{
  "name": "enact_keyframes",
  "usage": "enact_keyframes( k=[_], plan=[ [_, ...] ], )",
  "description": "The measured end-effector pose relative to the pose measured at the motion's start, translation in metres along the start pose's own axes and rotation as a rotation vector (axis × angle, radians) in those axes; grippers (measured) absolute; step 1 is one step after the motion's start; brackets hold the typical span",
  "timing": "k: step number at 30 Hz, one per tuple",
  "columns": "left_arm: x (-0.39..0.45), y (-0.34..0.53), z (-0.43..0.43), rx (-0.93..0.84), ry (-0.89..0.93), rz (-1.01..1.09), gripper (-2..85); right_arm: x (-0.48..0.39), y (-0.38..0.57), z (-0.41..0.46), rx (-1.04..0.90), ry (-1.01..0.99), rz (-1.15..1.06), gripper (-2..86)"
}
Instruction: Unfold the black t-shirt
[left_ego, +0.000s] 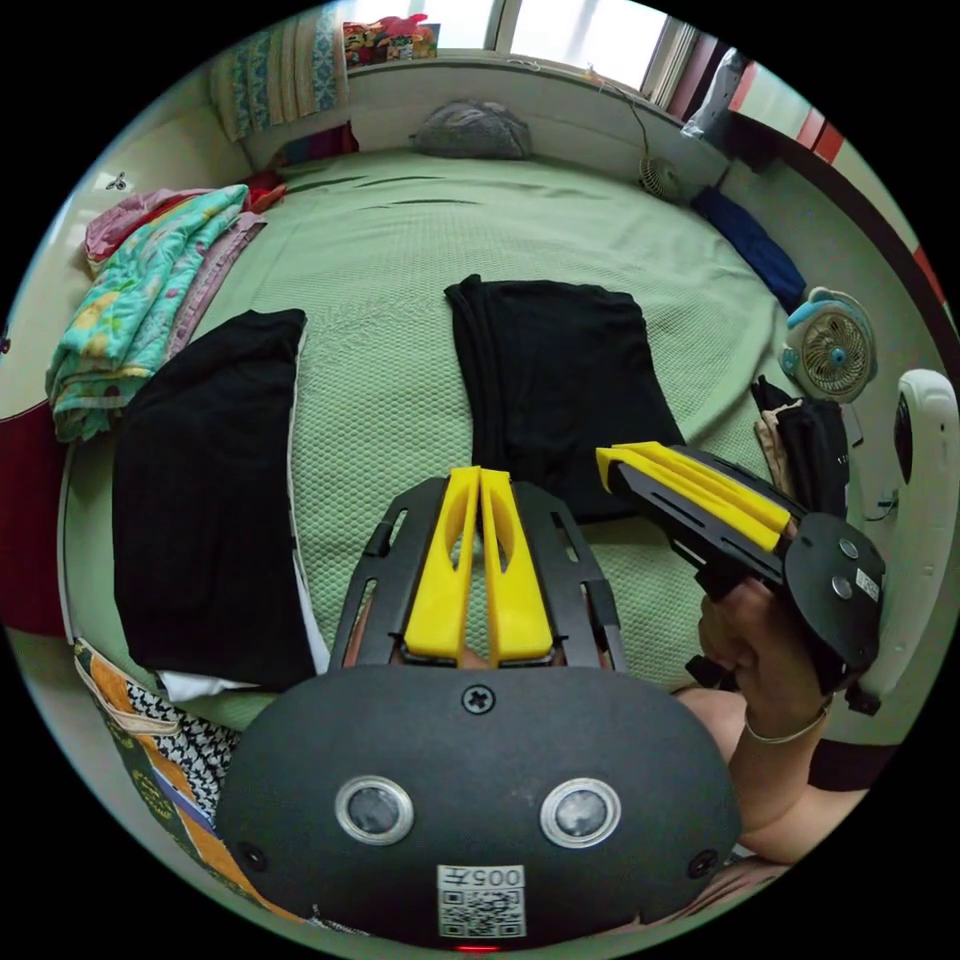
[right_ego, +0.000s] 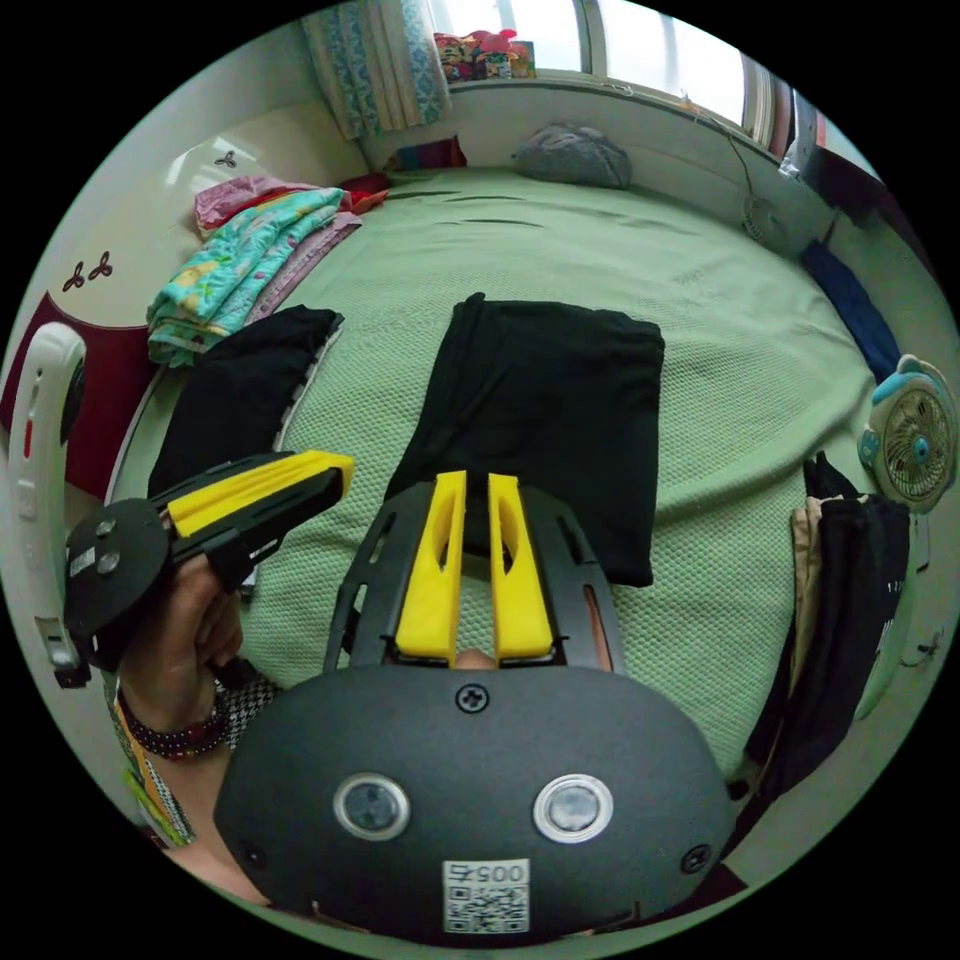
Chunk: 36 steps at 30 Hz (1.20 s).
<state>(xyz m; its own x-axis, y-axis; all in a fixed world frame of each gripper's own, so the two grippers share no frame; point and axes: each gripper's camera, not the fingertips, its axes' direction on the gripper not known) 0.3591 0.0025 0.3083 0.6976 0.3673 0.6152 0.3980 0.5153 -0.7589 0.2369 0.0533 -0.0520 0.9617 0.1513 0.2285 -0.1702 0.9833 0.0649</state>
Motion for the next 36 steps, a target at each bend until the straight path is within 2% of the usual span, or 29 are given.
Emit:
enact_keyframes(
  k=[9, 18, 24, 28, 36],
  plan=[
    [-0.004, -0.002, 0.005, -0.009, -0.015, 0.011, -0.7, 0.001, 0.009, 0.001, 0.049, -0.017, 0.035, 0.2],
    [-0.030, -0.002, 0.007, 0.011, 0.003, -0.051, -0.7, -0.009, 0.018, 0.010, 0.081, -0.008, -0.026, 0.0],
    [-0.044, -0.003, 0.012, 0.010, 0.006, -0.068, -0.7, -0.017, 0.021, 0.020, 0.135, -0.095, -0.065, 0.4],
    [-0.053, -0.005, 0.016, 0.008, -0.031, -0.070, -0.7, -0.032, 0.019, 0.026, 0.128, -0.008, -0.096, 3.6],
    [-0.072, -0.011, 0.027, 0.000, -0.021, -0.079, -0.7, -0.047, 0.012, 0.055, 0.016, -0.030, -0.164, 9.1]
  ],
)
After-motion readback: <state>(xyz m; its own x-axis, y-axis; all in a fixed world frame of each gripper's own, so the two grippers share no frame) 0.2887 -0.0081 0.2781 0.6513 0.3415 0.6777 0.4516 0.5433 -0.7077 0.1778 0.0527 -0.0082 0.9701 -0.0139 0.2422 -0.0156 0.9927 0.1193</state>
